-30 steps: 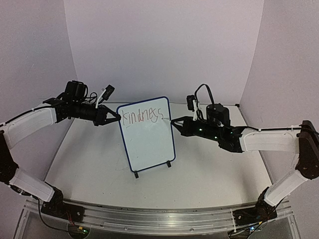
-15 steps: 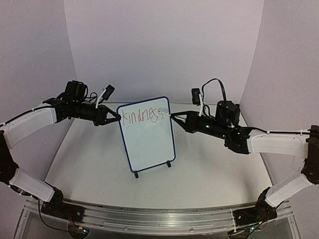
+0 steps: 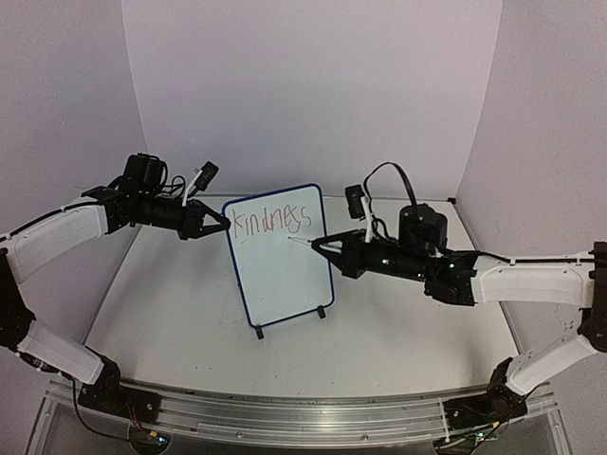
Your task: Write a sentence on the whiteboard
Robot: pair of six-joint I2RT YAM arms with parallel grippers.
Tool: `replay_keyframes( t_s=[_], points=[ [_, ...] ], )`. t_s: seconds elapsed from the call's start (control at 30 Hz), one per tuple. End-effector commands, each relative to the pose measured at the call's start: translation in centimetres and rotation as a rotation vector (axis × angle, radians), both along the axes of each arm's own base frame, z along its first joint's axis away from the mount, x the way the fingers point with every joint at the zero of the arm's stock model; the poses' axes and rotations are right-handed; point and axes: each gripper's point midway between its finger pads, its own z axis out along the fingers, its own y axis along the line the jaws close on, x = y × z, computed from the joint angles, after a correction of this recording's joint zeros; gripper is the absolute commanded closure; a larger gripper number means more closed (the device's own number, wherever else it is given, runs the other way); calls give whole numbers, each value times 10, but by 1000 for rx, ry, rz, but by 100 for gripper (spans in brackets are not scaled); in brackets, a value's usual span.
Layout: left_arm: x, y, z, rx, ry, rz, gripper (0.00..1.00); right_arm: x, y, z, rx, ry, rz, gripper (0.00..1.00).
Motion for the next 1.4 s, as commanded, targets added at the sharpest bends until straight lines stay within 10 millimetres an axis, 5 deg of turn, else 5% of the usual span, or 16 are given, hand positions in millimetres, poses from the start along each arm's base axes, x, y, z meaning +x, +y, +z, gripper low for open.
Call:
replay_keyframes(
  t_s=[0.0,0.43,1.07,1.37],
  points=[
    [-5,0,-25,91,40,2,100,-6,27,-15,-58,-3,29,100],
    [-7,-2,-27,92,44,-4,100,-8,87,-54,-113,14,47,100],
    [-7,-4,-29,92,51,-14,100,16,106,-69,-125,18,-30,100],
    [-7,-5,-30,95,53,-14,100,10,114,-81,-153,36,25,100]
  ],
)
